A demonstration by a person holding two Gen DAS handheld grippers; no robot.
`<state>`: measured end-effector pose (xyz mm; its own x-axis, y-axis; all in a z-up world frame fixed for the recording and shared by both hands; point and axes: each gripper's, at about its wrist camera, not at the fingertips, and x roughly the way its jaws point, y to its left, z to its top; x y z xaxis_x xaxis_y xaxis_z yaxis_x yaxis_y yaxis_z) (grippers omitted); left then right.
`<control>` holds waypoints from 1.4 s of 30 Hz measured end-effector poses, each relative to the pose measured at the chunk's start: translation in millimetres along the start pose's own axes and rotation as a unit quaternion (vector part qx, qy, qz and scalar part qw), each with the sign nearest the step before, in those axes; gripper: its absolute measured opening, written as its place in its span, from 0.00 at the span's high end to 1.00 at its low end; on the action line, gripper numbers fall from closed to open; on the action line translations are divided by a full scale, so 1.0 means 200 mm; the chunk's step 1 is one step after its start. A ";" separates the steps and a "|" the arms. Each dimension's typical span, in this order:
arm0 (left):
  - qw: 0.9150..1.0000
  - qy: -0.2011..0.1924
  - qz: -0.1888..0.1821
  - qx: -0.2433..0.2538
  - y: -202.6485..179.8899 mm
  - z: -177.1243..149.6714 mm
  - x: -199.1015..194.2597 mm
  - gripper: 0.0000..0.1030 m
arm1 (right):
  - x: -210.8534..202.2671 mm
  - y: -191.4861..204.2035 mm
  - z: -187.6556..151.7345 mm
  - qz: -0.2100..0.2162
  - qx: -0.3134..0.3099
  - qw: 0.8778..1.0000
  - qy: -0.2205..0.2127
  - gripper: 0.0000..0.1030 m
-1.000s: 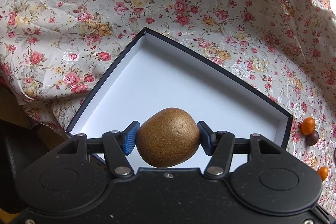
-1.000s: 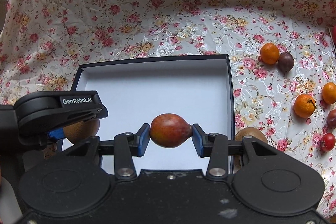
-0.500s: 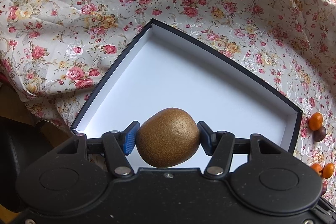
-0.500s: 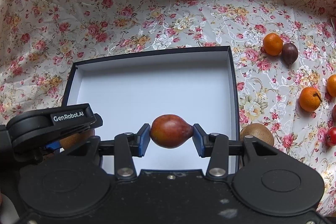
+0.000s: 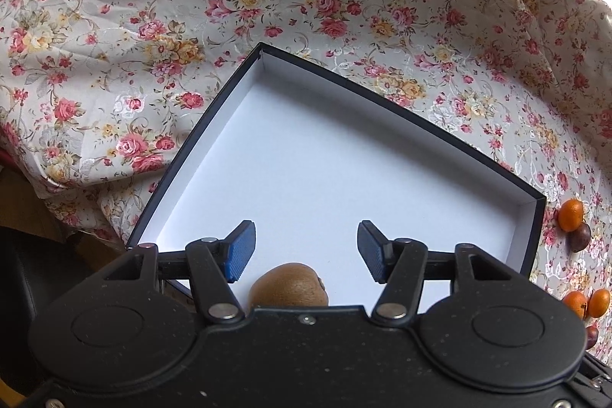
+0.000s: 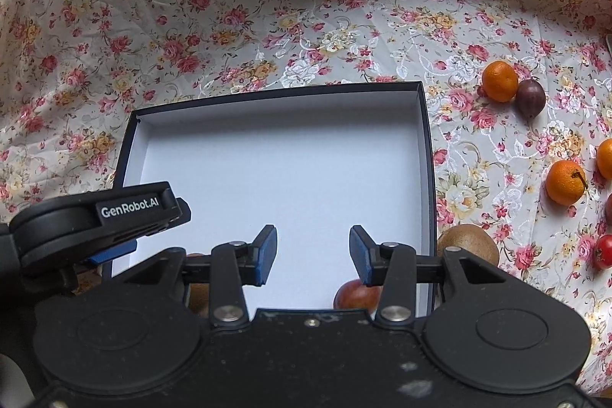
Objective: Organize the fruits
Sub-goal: 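Open left gripper dropping the kiwi while right gripper releases the pear into the box, then withdraw both open tools from the box toward the remaining fruits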
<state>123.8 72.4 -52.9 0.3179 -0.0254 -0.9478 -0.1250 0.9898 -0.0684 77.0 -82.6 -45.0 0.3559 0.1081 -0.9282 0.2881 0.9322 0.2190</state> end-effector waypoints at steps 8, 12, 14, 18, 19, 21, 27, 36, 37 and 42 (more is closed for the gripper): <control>1.000 0.003 0.003 -0.007 0.01 0.00 0.01 0.40 | 0.00 0.00 0.00 0.003 0.002 1.000 0.005 0.56; 1.000 0.004 0.004 -0.006 0.00 0.00 0.01 0.40 | 0.00 0.00 0.00 0.003 0.000 1.000 0.007 0.56; 1.000 0.007 0.007 -0.006 0.00 0.00 0.01 0.40 | 0.01 0.00 0.00 0.003 0.000 1.000 0.008 0.56; 1.000 0.011 0.013 -0.008 0.00 0.00 0.02 0.40 | 0.01 -0.01 0.00 0.004 0.002 1.000 0.010 0.56; 1.000 0.012 0.013 -0.009 0.00 0.00 0.02 0.40 | 0.01 -0.01 0.00 0.004 0.003 1.000 0.011 0.56; 1.000 0.013 0.015 -0.008 0.00 0.00 0.02 0.40 | 0.01 -0.01 0.01 0.005 0.005 1.000 0.012 0.56; 1.000 0.014 0.015 -0.004 -0.02 -0.01 0.02 0.40 | 0.00 -0.02 0.01 0.003 0.006 1.000 0.012 0.56; 1.000 0.013 0.010 0.005 -0.08 -0.02 0.00 0.40 | -0.05 -0.08 0.01 0.001 0.015 1.000 0.009 0.56; 1.000 0.014 0.009 0.005 -0.09 -0.02 0.00 0.40 | -0.05 -0.09 0.01 0.000 0.017 1.000 0.009 0.56; 1.000 0.011 0.005 0.012 -0.15 -0.03 -0.01 0.40 | -0.08 -0.14 0.02 0.000 0.030 1.000 0.008 0.56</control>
<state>121.2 42.4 -50.6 0.2959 -0.0173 -0.9551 -0.1055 0.9931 -0.0507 66.3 -112.2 -34.4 0.3411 0.1136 -0.9331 0.3410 0.9101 0.2355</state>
